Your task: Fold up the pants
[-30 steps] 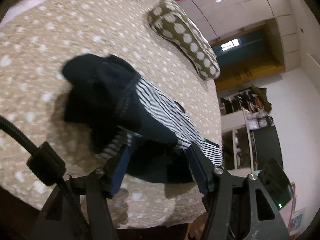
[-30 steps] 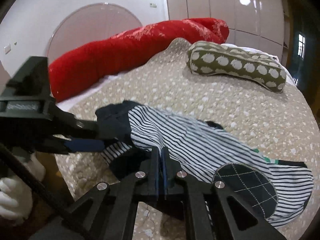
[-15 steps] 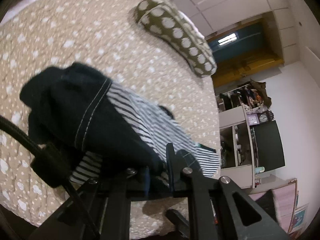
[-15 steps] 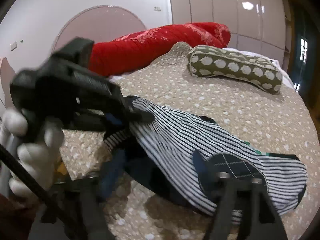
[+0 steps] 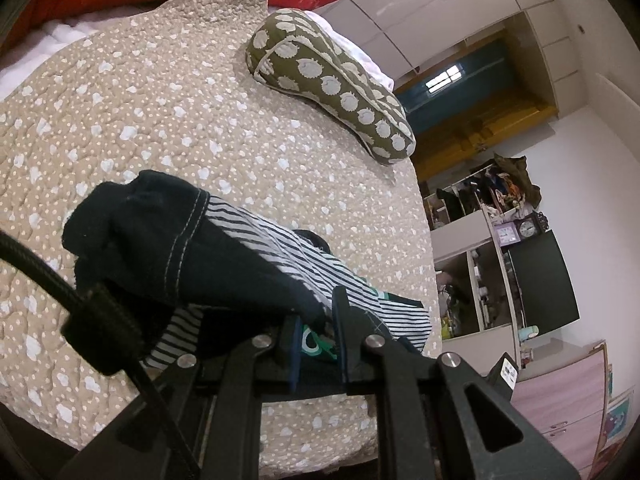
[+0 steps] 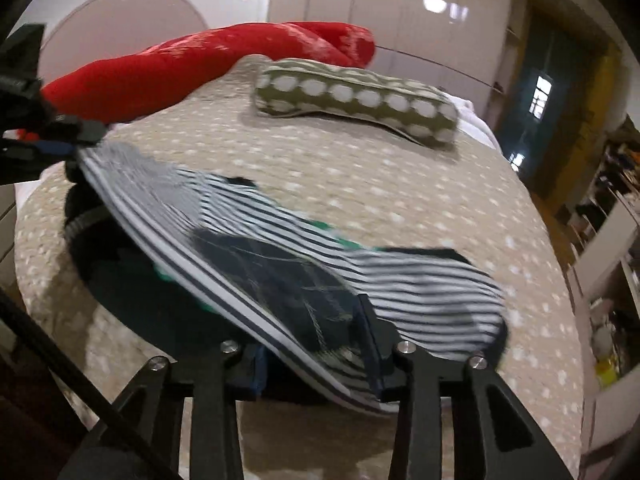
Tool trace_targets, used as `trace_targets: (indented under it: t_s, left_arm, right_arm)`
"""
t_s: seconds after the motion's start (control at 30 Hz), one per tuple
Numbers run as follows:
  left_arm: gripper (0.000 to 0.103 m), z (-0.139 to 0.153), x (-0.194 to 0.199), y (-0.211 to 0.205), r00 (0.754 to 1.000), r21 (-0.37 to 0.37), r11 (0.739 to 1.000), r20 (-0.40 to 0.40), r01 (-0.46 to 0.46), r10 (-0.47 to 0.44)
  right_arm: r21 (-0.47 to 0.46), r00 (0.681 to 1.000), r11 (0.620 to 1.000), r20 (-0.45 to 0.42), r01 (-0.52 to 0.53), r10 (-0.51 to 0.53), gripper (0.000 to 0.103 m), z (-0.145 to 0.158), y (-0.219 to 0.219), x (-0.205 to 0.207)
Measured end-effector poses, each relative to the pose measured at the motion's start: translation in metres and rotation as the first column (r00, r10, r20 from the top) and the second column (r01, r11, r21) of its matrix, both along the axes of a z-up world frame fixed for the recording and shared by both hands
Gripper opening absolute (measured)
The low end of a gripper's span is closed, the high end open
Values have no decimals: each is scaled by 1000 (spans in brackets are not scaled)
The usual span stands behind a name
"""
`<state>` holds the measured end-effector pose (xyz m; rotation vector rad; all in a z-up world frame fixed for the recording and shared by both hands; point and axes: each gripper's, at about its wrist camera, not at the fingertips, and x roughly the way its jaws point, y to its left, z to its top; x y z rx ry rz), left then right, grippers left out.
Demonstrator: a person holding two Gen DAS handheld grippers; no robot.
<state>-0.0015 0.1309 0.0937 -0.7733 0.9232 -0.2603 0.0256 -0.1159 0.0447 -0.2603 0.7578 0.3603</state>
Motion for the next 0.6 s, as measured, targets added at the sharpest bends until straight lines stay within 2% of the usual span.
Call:
trace_targets:
  t_s: [0.03, 0.13, 0.3, 0.47, 0.6]
  left_arm:
    - [13, 2, 0, -1, 1000, 1, 1000, 2, -2, 2]
    - [13, 7, 1, -3, 1000, 18, 1000, 11, -5, 5]
    - [13, 12, 17, -5, 1000, 50, 999, 3, -11, 11]
    - [13, 11, 62, -7, 1000, 111, 994, -28, -11, 14]
    - [13, 2, 111, -5, 997, 158, 987, -62, -28, 39]
  right_arm:
    - [20, 1000, 1000, -14, 2, -2, 13, 0, -5, 0]
    - [90, 1000, 996, -25, 2, 0, 9, 11, -14, -1]
    - [192, 1000, 981, -22, -1, 5, 8, 38, -18, 10]
    - [164, 1000, 986, -5, -19, 20, 8, 55, -5, 52]
    - [156, 998, 988, -63, 0, 10, 9, 50, 5, 105]
